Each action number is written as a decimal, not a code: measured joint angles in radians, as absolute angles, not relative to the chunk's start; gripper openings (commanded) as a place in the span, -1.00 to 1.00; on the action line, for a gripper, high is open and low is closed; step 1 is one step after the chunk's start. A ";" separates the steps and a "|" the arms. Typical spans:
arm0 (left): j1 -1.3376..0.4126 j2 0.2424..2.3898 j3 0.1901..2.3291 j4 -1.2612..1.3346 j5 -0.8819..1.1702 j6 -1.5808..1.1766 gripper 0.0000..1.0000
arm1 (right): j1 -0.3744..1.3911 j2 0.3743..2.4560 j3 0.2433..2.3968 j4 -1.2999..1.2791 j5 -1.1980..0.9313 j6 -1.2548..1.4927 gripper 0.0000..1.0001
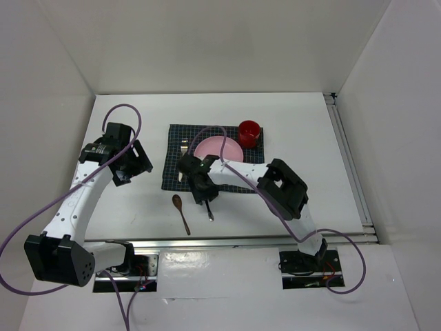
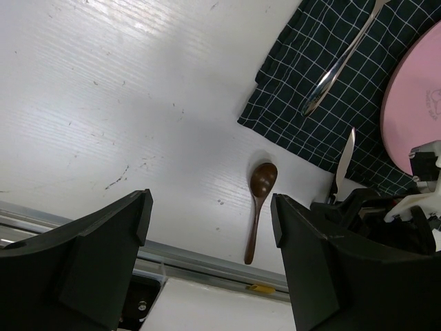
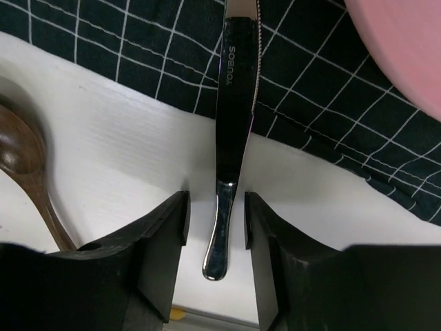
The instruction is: Set the dinner table for one person
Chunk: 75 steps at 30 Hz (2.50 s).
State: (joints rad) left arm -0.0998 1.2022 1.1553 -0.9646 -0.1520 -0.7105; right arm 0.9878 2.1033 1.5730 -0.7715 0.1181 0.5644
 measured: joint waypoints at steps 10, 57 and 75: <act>-0.100 1.203 1.155 -0.964 -0.152 -0.710 0.76 | 0.991 2.119 1.586 -0.776 0.147 0.587 -0.15; -0.089 1.203 1.150 -0.956 -0.152 -0.706 0.76 | 0.960 1.941 1.606 -0.912 0.290 0.643 -0.99; -0.094 1.202 1.148 -0.956 -0.151 -0.709 0.79 | 0.533 1.868 1.440 -0.796 0.276 0.540 -0.99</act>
State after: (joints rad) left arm -0.0940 1.2022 1.1484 -0.9558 -0.1509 -0.7094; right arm 0.5327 1.8675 1.4399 -0.7963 0.2760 0.5400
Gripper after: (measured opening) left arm 0.877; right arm 0.241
